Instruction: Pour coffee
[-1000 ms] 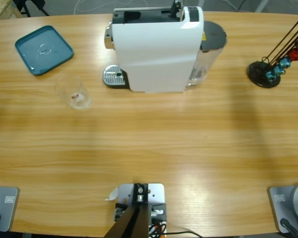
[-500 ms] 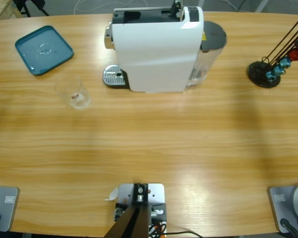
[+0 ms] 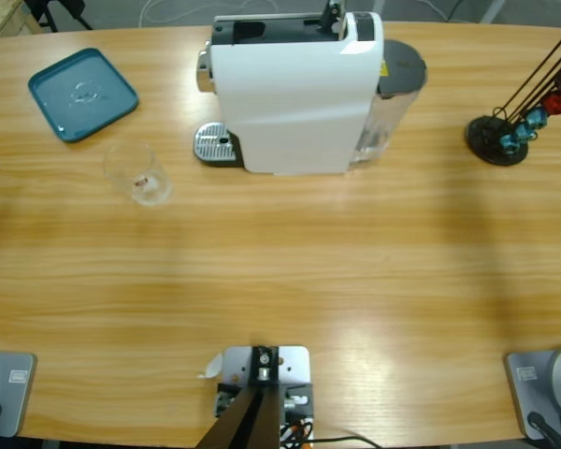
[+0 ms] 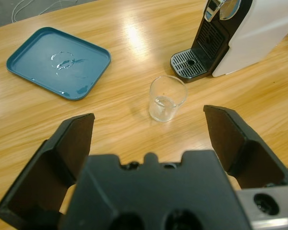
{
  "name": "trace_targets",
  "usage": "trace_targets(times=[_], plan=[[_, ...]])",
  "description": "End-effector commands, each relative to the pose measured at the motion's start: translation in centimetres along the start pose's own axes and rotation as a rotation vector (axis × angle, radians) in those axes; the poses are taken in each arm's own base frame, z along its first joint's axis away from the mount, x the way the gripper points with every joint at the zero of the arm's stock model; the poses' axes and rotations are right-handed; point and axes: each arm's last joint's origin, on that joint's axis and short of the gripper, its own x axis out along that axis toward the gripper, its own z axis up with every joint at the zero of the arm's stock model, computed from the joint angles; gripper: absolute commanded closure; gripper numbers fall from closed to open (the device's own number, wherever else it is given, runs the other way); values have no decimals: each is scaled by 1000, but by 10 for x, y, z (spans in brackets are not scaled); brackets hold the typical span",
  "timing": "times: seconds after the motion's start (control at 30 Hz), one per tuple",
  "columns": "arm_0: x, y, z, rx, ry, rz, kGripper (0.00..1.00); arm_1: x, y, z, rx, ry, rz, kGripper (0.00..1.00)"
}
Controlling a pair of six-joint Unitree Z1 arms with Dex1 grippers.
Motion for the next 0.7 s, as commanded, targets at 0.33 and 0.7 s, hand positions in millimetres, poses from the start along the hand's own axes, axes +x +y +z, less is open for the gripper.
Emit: trace_targets(times=[0.33, 0.7], plan=[[1, 1, -12, 0, 7, -19, 13, 18, -6, -15, -9, 56, -47, 653], [2, 1, -12, -1, 4, -20, 13, 17, -7, -14, -12, 42, -54, 985]])
